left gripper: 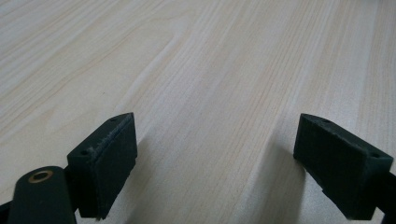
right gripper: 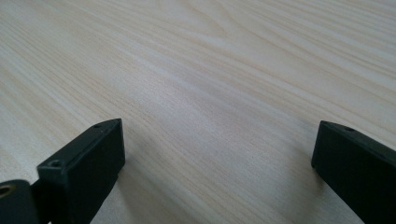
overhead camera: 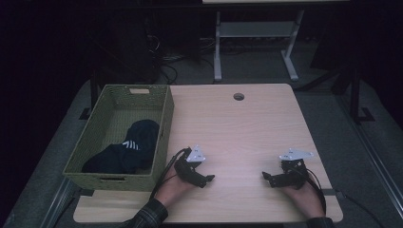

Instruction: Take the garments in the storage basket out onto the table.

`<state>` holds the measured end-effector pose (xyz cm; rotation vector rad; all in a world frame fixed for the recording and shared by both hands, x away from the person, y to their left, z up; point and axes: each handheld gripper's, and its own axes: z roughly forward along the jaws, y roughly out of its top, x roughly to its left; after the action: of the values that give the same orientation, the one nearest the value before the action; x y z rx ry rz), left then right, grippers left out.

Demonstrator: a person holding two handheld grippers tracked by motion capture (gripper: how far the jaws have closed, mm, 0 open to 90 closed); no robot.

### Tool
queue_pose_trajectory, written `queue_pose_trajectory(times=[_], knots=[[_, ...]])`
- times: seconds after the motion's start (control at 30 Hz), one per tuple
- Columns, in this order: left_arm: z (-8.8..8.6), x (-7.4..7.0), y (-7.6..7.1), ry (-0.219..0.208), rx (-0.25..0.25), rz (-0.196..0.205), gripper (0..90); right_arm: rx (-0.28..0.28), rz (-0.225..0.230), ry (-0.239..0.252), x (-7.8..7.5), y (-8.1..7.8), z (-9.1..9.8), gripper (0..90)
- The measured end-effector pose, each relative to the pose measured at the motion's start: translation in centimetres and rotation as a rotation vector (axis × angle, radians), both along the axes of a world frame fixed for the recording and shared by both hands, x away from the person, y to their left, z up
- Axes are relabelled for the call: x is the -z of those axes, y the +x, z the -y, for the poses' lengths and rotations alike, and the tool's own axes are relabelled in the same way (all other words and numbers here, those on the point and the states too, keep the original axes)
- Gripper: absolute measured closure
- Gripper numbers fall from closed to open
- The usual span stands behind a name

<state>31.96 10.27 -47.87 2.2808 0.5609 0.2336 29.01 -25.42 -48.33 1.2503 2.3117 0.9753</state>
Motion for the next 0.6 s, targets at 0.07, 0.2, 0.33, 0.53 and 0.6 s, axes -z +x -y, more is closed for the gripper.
queue_pose_trajectory(times=[0.07,0.2,0.33,0.53,0.6], knots=[[0.01,-0.01,0.00,0.001,-0.001,-0.001,12.8,0.000,0.000,0.000,0.00,0.00,0.00,2.3],[0.03,-0.02,0.00,0.001,-0.002,-0.002,12.9,-0.003,-0.001,-0.002,-0.01,-0.04,0.02,2.3],[0.10,-0.10,0.02,0.008,-0.007,-0.004,12.9,-0.004,-0.001,-0.003,-0.01,-0.05,0.03,2.3],[0.17,-0.38,0.13,0.031,-0.008,-0.017,13.3,-0.005,-0.001,-0.003,-0.01,-0.04,0.03,2.3],[0.18,-0.49,0.14,0.040,-0.007,-0.022,13.3,-0.005,-0.001,-0.003,-0.01,-0.04,0.03,2.3]])
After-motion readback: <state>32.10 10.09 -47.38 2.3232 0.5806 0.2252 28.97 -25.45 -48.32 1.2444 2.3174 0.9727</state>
